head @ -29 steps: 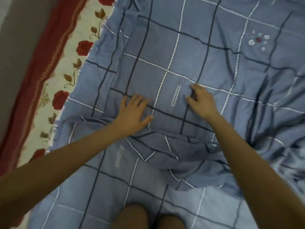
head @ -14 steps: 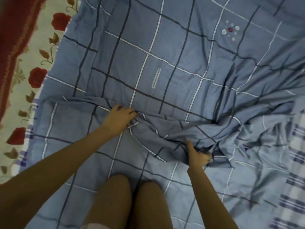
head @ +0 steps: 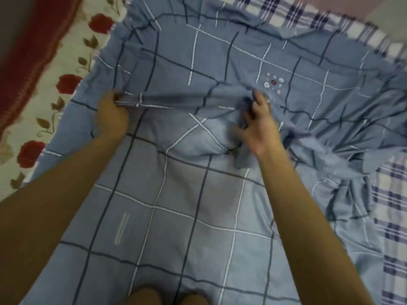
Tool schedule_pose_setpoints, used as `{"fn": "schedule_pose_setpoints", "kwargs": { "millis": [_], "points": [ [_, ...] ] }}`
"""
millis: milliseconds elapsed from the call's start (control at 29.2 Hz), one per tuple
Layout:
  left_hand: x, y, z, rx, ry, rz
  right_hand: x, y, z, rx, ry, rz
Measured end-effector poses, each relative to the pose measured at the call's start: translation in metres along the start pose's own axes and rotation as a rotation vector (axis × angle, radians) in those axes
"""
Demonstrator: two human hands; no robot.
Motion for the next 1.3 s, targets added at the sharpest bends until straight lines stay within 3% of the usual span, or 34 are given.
{"fn": "schedule_pose_setpoints", "kwargs": {
  "millis": [103, 171, 206, 343, 480, 617, 720, 823, 960, 1028, 1131, 1200, 1303],
  "points": [
    [-0.018, -0.006, 0.006, -0.092, 0.268, 0.167, 0.045, 0.015, -0.086, -0.462, -0.535, -0.181],
    [-0.004, -0.034, 0.02, 0.112, 0.322, 0.086, 0.056, 0.012, -0.096, -0.69, -0.953, -0.106],
    [0.008, -0.056, 0.021, 0.223, 0.324, 0.001, 0.053, 0.014, -0.085, -0.721, -1.058, -0.063],
    [0.035, -0.109, -0.006, 0.436, 0.31, -0.274, 0.013, 0.016, 0.031, -0.356, -1.273, -0.146],
    [0.036, -0.074, -0.021, 0.421, 0.199, -0.313, -0.029, 0.017, 0.102, -0.11, -1.354, -0.139],
    [0.044, -0.013, -0.046, 0.158, 0.149, -0.279, -0.042, 0.028, 0.101, -0.059, -1.027, 0.125],
    [0.049, 0.015, -0.052, 0.068, 0.134, -0.29, -0.041, 0.037, 0.059, -0.223, -0.968, 0.296],
    [0.044, 0.02, -0.041, 0.046, 0.104, -0.24, -0.014, 0.062, 0.046, -0.238, -1.078, 0.025],
    [0.023, 0.033, -0.03, 0.079, 0.07, -0.083, -0.006, 0.085, 0.076, 0.078, -1.592, -0.22],
    [0.01, 0.048, -0.028, 0.086, 0.029, -0.03, 0.002, 0.097, 0.066, 0.0, -1.656, -0.213],
    [-0.016, 0.072, -0.035, 0.065, 0.011, 0.046, 0.027, 0.117, 0.001, -0.257, -1.444, 0.007],
    [-0.025, 0.079, -0.046, 0.046, 0.012, 0.026, 0.054, 0.116, -0.047, -0.409, -1.445, 0.097],
    [-0.017, 0.08, -0.062, 0.037, 0.185, -0.078, 0.104, 0.113, -0.09, -0.576, -1.77, 0.112]
  ]
}}
Point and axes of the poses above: each hand's wrist, its own y-axis towards the middle knuckle, its own x-axis out of the palm, z = x × y, the point moved 9 cm from there along y, towards the middle knuckle, and after that the axes turned 11 degrees about -y, right-handed, at the moved point
